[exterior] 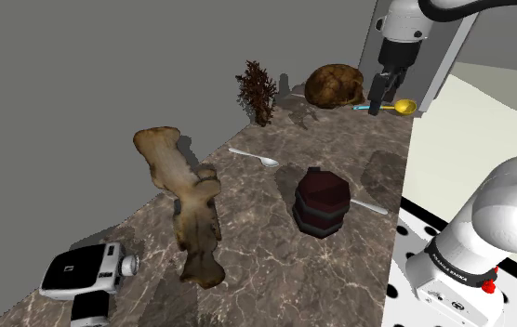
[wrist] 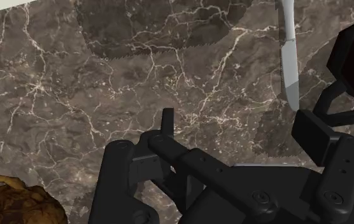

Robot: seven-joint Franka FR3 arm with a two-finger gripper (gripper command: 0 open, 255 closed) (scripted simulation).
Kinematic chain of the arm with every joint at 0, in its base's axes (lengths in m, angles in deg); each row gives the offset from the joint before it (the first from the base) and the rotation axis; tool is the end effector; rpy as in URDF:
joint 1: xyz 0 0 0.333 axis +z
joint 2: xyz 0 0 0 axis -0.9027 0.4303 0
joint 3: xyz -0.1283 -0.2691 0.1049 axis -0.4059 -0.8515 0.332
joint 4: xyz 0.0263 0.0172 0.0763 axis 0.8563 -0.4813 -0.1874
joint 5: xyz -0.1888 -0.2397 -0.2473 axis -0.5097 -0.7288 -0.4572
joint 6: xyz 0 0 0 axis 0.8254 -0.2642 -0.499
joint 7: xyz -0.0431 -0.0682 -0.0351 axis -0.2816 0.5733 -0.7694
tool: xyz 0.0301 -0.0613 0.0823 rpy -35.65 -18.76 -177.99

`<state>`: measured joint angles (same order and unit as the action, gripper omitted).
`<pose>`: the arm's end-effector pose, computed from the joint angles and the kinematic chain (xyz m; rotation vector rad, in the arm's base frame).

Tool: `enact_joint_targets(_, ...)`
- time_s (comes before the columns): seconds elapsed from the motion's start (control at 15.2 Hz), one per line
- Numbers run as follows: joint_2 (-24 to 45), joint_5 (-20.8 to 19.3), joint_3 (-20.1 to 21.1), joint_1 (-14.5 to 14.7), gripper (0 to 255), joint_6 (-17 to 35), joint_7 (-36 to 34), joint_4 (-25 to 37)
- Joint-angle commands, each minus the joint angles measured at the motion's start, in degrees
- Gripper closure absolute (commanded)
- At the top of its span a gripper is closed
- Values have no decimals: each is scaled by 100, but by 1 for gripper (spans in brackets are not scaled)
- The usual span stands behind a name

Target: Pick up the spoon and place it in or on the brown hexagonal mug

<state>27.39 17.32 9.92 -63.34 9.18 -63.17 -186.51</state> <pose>0.3201 -0.0118 0.5547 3.0756 0.1661 -0.0334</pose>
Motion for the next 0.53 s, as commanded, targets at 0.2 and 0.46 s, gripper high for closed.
enact_joint_targets(0.2, 658, 139, 44, 117, 0, 369, -12, 199)
enact_joint_targets(0.46, 1551, 320, 105, 264, 0, 785, 0, 559)
